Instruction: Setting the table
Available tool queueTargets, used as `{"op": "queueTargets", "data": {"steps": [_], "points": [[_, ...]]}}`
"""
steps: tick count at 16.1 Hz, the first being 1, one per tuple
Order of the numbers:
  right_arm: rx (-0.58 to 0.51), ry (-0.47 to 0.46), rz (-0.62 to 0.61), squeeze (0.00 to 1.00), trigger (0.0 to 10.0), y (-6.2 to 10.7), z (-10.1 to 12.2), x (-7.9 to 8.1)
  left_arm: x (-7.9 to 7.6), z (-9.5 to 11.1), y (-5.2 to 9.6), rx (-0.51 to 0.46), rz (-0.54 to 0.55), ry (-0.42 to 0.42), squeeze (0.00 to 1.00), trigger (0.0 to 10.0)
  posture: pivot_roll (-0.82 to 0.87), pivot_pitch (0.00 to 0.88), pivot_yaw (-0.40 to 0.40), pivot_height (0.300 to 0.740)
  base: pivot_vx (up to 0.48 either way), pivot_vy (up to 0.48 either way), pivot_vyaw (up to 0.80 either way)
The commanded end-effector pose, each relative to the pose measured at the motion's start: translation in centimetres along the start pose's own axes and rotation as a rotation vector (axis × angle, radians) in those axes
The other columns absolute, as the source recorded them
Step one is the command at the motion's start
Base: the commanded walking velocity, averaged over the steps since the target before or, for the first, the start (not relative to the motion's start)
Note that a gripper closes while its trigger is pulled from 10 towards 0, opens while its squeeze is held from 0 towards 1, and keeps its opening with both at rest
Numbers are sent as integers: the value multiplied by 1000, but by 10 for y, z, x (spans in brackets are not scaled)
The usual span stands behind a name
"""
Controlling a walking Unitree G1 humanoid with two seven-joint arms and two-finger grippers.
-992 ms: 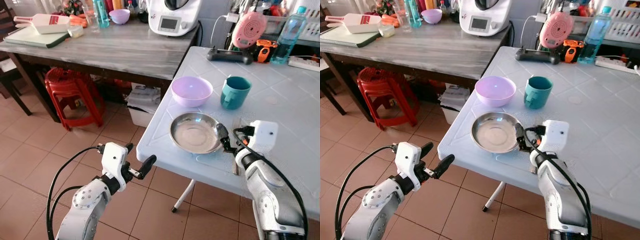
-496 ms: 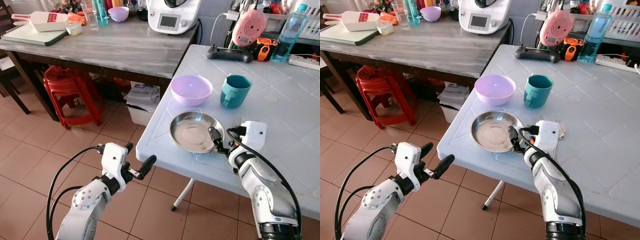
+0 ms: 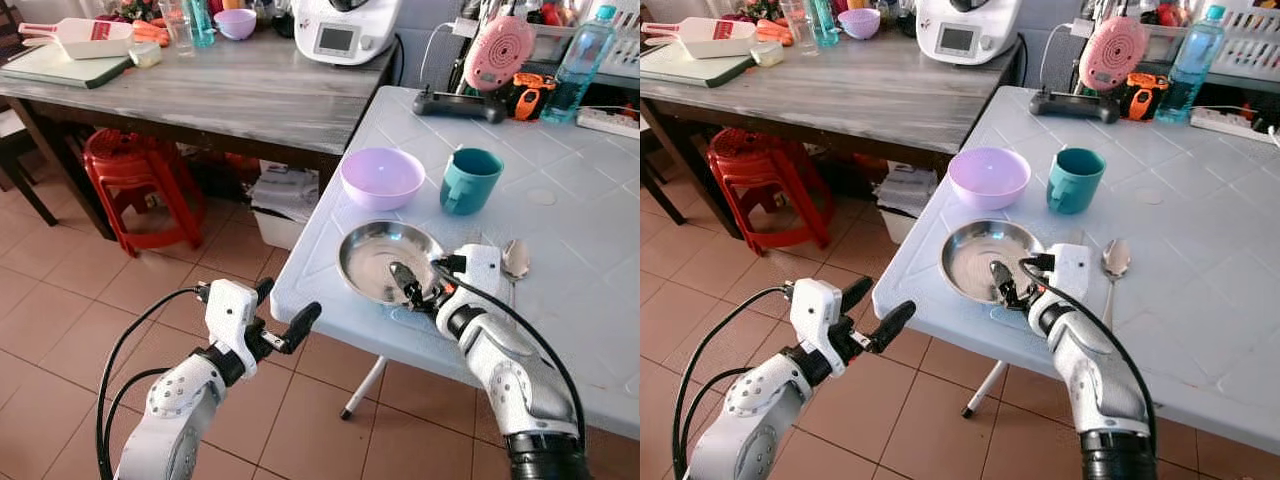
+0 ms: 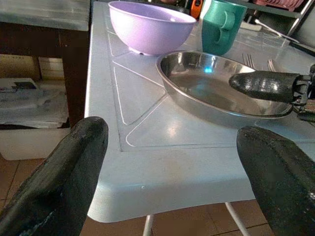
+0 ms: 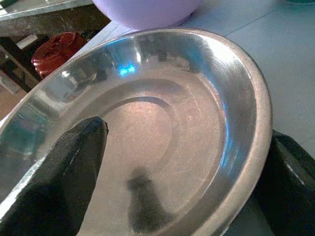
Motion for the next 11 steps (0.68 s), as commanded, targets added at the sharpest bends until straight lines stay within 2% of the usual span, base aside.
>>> {"op": "queueTargets", "data": {"steps": [1, 7, 11], "points": [[30, -7, 37, 0, 0, -4, -5, 7, -1, 1, 1, -1, -8, -12, 0, 10000, -24, 92, 12, 740, 0, 0, 0], [45, -10, 13, 0, 0, -3, -5, -2, -7, 3, -4, -35, -37, 12, 0, 10000, -34, 67, 2, 740, 0, 0, 0], [62, -66, -13, 0, 0, -1, -10, -9, -7, 2, -4, -36, -44, 16, 0, 10000, -30, 63, 2, 740, 0, 0, 0]]}}
Point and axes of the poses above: a point about 5 cm out from each wrist's last joint towards the gripper, its own y axis pointing back from the gripper into the wrist, its own z axis along the axis of the wrist's last joint, x = y × z, the point moved 3 cm from there along -y, pointing out of the wrist towards the gripper, and after that the axes turned 3 degrees about y, right-handed, at the moved point
